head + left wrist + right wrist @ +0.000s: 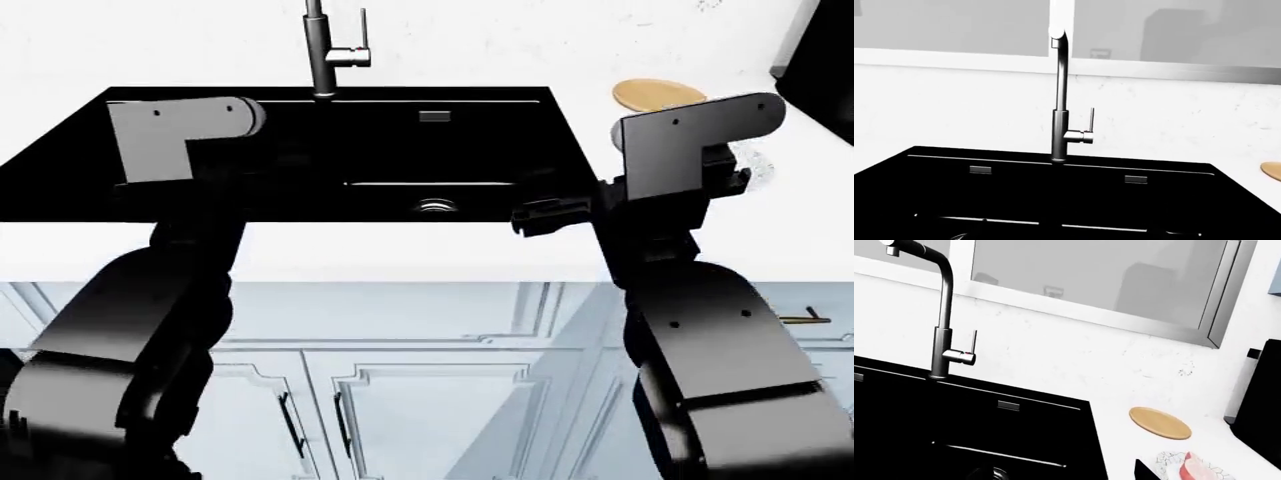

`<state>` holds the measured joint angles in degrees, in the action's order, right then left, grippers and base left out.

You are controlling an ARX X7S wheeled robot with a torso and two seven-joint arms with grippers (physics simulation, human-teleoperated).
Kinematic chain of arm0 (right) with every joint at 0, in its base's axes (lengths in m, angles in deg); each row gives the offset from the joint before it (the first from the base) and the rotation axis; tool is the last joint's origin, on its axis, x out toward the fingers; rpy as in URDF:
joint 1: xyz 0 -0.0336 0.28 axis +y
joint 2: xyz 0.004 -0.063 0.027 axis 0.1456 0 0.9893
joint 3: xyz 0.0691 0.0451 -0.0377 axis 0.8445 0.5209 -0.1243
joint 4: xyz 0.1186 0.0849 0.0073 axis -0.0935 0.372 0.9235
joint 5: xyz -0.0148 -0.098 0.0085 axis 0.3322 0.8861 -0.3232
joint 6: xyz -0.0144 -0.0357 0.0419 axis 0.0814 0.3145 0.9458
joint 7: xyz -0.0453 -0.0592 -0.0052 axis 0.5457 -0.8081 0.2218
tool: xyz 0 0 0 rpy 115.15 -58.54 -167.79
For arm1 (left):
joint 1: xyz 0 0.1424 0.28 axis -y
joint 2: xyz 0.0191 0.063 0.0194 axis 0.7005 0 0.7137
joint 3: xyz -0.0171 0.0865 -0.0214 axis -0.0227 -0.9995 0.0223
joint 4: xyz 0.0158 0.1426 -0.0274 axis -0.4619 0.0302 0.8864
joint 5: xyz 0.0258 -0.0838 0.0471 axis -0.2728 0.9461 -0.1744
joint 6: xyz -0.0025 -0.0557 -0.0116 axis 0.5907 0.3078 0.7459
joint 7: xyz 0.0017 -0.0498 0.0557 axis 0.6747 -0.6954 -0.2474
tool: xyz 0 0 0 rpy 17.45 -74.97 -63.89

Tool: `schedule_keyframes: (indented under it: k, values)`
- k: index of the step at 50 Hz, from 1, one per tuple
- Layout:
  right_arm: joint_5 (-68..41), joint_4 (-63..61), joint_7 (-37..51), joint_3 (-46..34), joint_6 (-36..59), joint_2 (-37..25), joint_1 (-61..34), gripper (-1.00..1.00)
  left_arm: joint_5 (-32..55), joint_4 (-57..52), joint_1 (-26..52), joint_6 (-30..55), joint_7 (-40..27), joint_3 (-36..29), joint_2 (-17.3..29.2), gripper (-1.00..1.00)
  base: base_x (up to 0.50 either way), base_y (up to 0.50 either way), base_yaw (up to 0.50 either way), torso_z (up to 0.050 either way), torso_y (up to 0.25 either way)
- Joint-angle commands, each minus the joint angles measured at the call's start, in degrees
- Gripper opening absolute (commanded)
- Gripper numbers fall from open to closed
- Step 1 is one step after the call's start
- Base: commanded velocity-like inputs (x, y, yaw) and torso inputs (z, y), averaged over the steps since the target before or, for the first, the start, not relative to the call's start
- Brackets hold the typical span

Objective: Pick the pork chop from the counter and place it in the sink. Then turn on the sink faucet.

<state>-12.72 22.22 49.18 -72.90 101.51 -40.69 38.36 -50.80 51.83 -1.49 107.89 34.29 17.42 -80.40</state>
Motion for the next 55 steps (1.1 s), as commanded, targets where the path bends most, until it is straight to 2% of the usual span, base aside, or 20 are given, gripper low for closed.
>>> schedule_keyframes:
  k: [1, 5, 14, 27, 40, 55]
  values:
    - [-2.2, 11.9, -2.2, 1.5, -3.2, 1.0, -8.2, 1.0, -1.5, 14.0, 9.2, -4.2, 0.8, -2.2, -0.1, 1.0, 0.0, 0.0, 0.0, 0.0, 0.0]
    - [-2.8, 19.3, -3.4, 1.7, -7.7, 0.9, -10.5, 1.0, -2.7, 23.2, 12.5, -9.3, 1.4, -3.1, -0.6, 1.0, 0.0, 0.0, 0.0, 0.0, 0.0]
    - [-3.7, 29.3, -4.1, 2.5, -11.4, 1.3, -14.7, 1.0, -3.7, 33.1, 16.4, -15.0, 2.1, -4.3, -1.2, 1.0, 0.0, 0.0, 0.0, 0.0, 0.0]
    - [-5.3, 30.1, -3.9, 4.3, -12.4, 1.5, -14.9, 1.0, -3.3, 36.1, 17.1, -17.2, 2.0, -4.2, -0.9, 1.0, 0.18, 0.16, 0.0, 0.0, 0.0]
    - [-6.3, 29.9, -3.5, 5.4, -12.2, 0.9, -14.6, 1.0, -2.9, 36.0, 16.8, -18.0, 1.6, -5.0, -1.0, 1.0, 0.42, 0.31, 0.0, 0.0, 0.0]
    - [-7.2, 30.9, -3.2, 5.8, -12.8, 0.6, -14.3, 1.0, -0.9, 36.1, 16.0, -16.5, 2.8, -5.7, -1.1, 1.0, 0.5, 0.02, 0.0, 0.0, 0.0]
